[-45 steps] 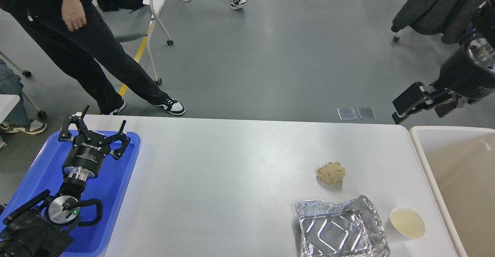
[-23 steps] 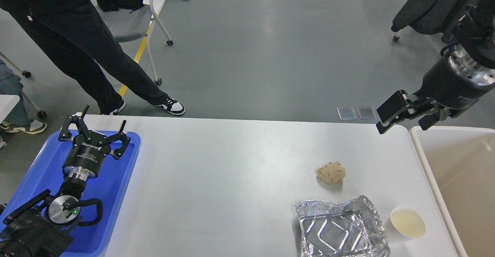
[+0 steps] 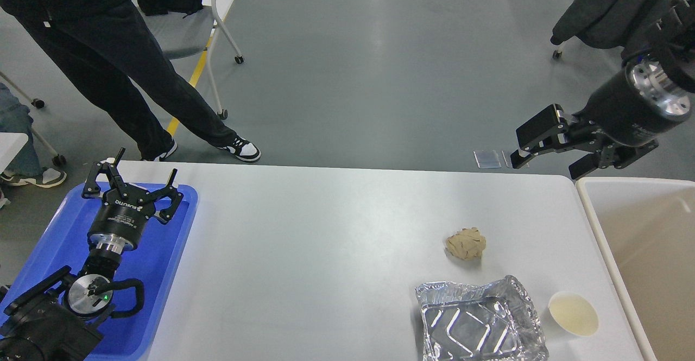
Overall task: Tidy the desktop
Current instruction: 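Swing the right gripper back down toward the white paper cup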
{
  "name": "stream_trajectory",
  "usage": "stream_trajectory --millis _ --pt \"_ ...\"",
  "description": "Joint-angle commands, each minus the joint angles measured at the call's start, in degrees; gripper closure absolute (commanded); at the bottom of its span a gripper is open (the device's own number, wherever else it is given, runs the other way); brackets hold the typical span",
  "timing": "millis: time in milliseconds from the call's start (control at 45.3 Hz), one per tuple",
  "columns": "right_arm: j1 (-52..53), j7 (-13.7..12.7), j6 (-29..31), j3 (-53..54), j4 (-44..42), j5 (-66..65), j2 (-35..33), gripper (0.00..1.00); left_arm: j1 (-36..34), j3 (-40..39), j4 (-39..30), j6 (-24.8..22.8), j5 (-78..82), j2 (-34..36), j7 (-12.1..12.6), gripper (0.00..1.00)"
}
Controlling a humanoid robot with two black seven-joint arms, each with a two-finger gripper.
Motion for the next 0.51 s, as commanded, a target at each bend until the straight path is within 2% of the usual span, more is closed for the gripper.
stream_trajectory --millis 0,66,155,221,287,486 --pt "0.4 -3.2 0.2 -5.1 0.3 11.3 -0.2 0.00 0.0 0.0 0.0 0.0 0.0 0.0 0.0 0.01" --pt "0.4 -7.7 -0.1 -5.1 0.3 10.9 -0.2 0.00 0.0 0.0 0.0 0.0 0.0 0.0 0.0 0.01" --pt "0.6 -17.1 0.1 -3.7 0.7 5.8 -0.4 0.00 0.0 0.0 0.0 0.0 0.0 0.0 0.0 0.01" --pt "0.4 -22.0 0.4 -1.4 0.8 3.2 -1.0 0.00 0.0 0.0 0.0 0.0 0.0 0.0 0.0 0.01" --pt "0.2 -23.1 0.5 -0.7 1.0 2.5 -1.1 0.00 0.0 0.0 0.0 0.0 0.0 0.0 0.0 0.01" --pt "-0.5 -23.0 0.4 -0.1 0.8 -0.6 -1.0 0.00 0.0 0.0 0.0 0.0 0.0 0.0 0.0 0.01"
